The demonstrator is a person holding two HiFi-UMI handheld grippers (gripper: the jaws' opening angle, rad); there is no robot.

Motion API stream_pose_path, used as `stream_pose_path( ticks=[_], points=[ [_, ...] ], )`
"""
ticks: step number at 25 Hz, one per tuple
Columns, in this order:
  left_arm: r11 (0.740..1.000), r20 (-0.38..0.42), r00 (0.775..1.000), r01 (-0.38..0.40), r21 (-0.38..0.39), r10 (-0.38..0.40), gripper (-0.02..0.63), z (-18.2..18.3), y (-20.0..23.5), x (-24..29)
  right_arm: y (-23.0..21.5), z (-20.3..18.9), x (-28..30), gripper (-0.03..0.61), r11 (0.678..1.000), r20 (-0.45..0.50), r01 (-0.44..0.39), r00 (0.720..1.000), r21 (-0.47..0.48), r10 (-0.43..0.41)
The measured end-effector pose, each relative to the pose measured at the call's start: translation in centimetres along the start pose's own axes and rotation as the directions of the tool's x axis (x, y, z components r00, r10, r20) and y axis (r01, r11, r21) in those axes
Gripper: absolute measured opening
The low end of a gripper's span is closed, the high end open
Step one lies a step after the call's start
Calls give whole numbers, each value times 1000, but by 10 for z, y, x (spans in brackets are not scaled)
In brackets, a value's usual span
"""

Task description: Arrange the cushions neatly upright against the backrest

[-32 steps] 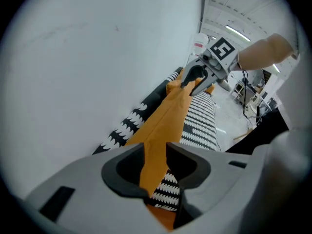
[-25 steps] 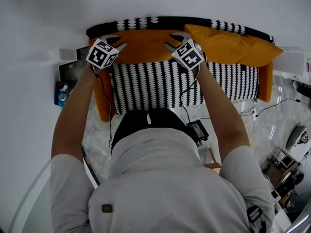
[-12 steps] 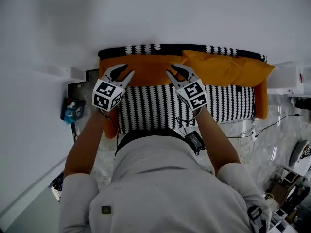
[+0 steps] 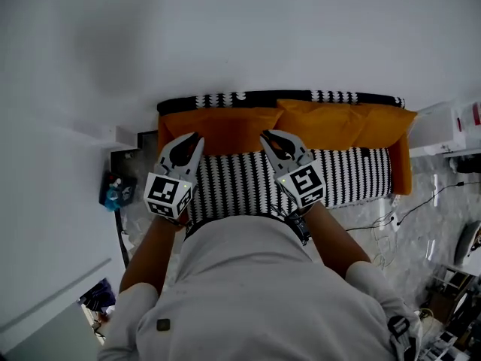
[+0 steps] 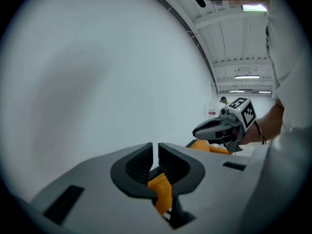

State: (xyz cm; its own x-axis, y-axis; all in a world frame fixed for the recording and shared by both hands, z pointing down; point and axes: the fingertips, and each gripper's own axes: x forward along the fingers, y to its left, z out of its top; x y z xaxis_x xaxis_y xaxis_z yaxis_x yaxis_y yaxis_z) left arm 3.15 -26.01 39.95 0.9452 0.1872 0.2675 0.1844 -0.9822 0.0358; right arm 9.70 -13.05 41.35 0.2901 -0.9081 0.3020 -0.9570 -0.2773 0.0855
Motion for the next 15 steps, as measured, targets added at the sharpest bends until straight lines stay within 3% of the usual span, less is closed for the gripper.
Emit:
stream_pose_path(
  ticks=[6,15],
  points=[
    [1000,50,998,-26,-11,26,12,19,-16,-7,-10,12,-20,35,1000,46,11,999,-18,-10],
    [995,51,994,-95,-17,95,9,25,-34,-6,-31,5,-43,29,998,53,-15,998,-58,18]
  ],
)
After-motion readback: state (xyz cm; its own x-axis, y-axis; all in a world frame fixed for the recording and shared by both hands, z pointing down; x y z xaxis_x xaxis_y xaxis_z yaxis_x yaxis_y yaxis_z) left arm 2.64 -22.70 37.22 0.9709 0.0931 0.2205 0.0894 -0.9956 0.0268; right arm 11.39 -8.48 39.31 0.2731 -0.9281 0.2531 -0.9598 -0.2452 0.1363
